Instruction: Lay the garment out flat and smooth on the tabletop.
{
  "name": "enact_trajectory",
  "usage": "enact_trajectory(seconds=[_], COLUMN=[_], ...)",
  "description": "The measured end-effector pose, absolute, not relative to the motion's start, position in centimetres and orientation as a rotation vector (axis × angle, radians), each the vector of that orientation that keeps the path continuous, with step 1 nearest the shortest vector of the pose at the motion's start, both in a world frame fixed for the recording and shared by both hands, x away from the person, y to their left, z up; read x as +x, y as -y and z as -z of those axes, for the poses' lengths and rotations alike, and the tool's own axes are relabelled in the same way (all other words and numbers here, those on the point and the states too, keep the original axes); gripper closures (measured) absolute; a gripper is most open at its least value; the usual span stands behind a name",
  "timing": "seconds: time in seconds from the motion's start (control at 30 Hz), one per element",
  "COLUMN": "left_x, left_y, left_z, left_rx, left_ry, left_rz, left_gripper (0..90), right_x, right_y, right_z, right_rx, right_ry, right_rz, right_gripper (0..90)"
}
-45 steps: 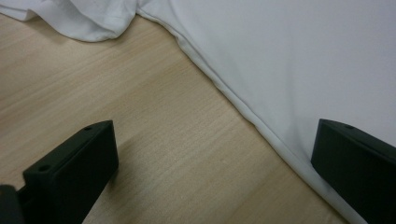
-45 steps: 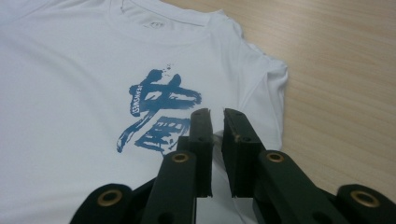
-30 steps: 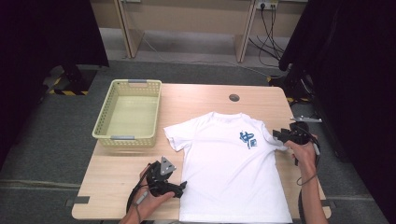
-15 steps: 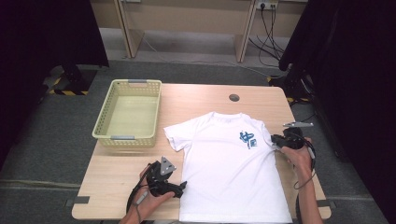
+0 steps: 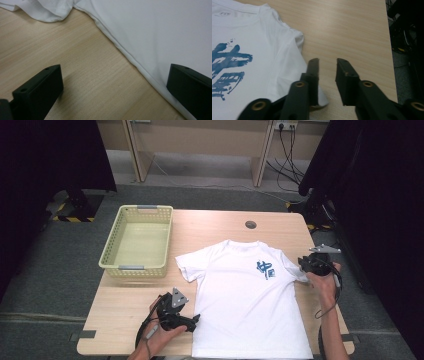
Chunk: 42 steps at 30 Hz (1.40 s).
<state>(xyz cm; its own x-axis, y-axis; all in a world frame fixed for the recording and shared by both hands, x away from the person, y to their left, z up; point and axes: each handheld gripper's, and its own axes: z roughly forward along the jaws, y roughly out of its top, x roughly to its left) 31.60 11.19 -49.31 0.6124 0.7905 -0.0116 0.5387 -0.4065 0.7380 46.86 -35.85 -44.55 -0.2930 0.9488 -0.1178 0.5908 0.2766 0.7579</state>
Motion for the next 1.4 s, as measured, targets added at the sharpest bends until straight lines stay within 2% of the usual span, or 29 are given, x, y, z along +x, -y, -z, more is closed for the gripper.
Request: enact_trajectory(seconds=[0.1, 0.37, 0.47, 0.57, 0.63, 0.77, 0.97, 1.1, 1.23, 1.4], left_x=[31.6, 31.6, 31.6, 31.6, 31.6, 31.6, 31.6, 31.6, 31.5, 31.5], left_y=[-11.2, -11.2, -11.2, -11.2, -11.2, -11.2, -11.2, -11.2, -11.3, -11.3], left_z=[49.3, 49.3, 49.3, 49.3, 49.3, 49.3, 49.3, 49.3, 49.3, 49.3], left_rx=[2.111, 2.110, 2.111, 2.110, 2.111, 2.110, 2.110, 2.110, 2.111, 2.111], left_ry=[-1.041, -1.043, -1.042, -1.043, -1.042, -1.043, -1.043, -1.043, -1.042, -1.042], left_rz=[-0.444, -0.443, -0.444, -0.443, -0.444, -0.443, -0.443, -0.443, -0.443, -0.443], left_gripper=[0.0, 0.0, 0.0, 0.0, 0.0, 0.0, 0.0, 0.0, 0.0, 0.0], right_x=[46.2, 45.4, 45.7, 46.2, 46.6, 46.9, 45.8, 45.5, 46.1, 46.8], right_y=[35.2, 32.9, 33.3, 34.8, 35.8, 36.6, 35.7, 34.6, 35.0, 34.8], right_z=[43.9, 44.3, 45.5, 46.5, 46.5, 46.2, 45.2, 46.0, 47.0, 46.7], right_rx=[1.357, 1.286, 1.320, 1.413, 1.464, 1.486, 1.422, 1.407, 1.474, 1.502], right_ry=[-1.987, -2.139, -2.171, -2.120, -2.051, -1.994, -1.989, -2.100, -2.076, -2.052], right_rz=[-0.839, -0.816, -0.776, -0.802, -0.767, -0.708, -0.764, -0.826, -0.900, -0.819], right_gripper=[63.7, 63.4, 63.1, 59.1, 53.5, 52.2, 51.9, 51.7, 49.6, 44.3])
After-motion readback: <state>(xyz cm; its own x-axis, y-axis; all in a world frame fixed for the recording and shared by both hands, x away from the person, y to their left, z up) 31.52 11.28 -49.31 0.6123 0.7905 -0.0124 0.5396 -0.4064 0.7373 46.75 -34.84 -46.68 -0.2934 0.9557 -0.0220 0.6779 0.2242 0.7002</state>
